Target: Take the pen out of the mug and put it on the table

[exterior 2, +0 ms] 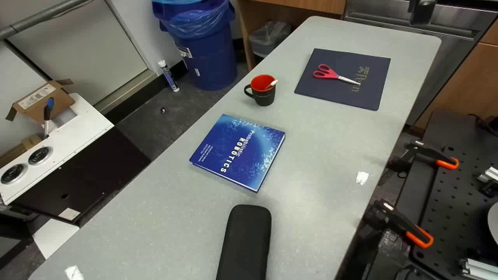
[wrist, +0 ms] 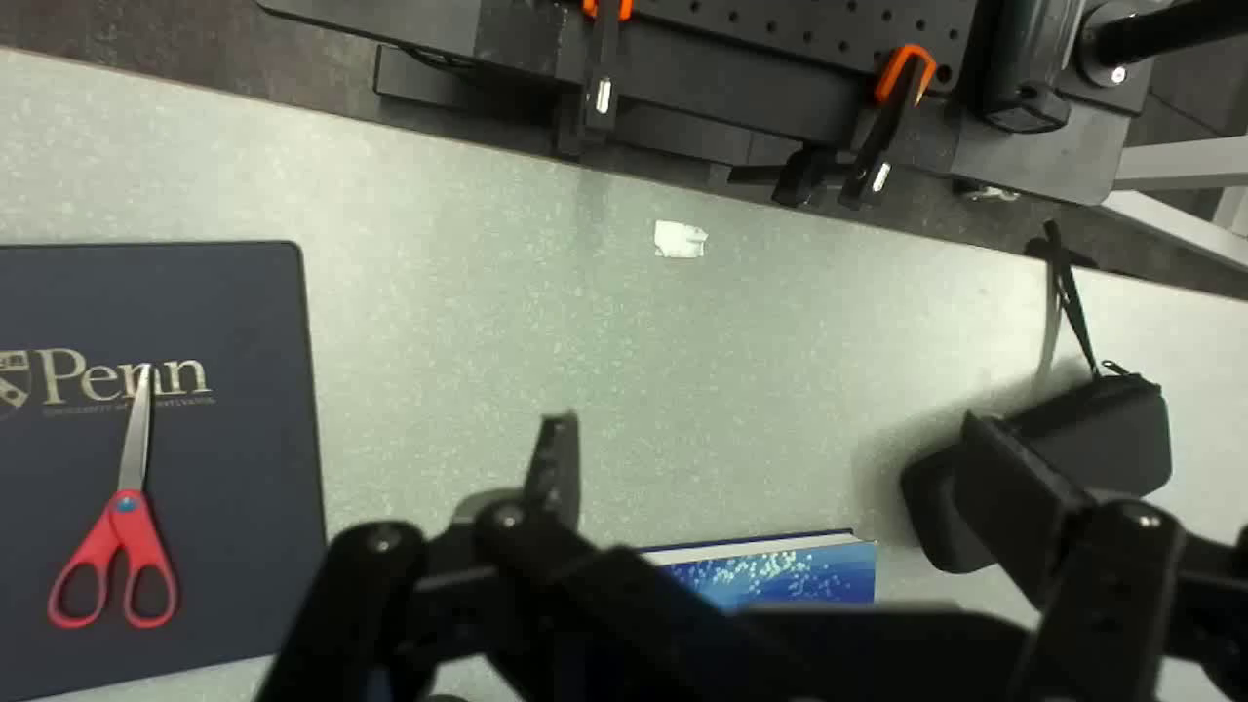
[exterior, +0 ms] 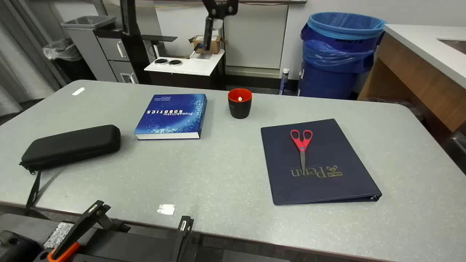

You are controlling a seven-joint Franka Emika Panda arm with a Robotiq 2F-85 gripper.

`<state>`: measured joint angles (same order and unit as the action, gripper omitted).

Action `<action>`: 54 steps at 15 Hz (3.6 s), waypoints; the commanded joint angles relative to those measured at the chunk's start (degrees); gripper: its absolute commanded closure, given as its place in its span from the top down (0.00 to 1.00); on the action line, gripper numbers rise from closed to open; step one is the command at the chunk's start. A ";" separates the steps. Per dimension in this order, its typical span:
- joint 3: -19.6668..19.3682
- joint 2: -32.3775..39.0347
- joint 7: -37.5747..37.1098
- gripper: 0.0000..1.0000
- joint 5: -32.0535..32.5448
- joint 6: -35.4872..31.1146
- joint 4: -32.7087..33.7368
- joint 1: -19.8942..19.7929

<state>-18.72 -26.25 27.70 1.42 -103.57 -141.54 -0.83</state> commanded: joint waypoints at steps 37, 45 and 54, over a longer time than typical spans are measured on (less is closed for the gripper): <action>10.22 67.10 -32.23 1.00 -1.54 -19.90 46.32 -4.38; 10.89 72.05 -33.20 0.74 -2.29 -13.72 55.35 -4.92; 12.28 75.08 -32.04 0.14 -3.15 -10.48 60.02 -6.29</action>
<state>-7.77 46.64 -4.48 -0.80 -116.76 -85.66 -5.55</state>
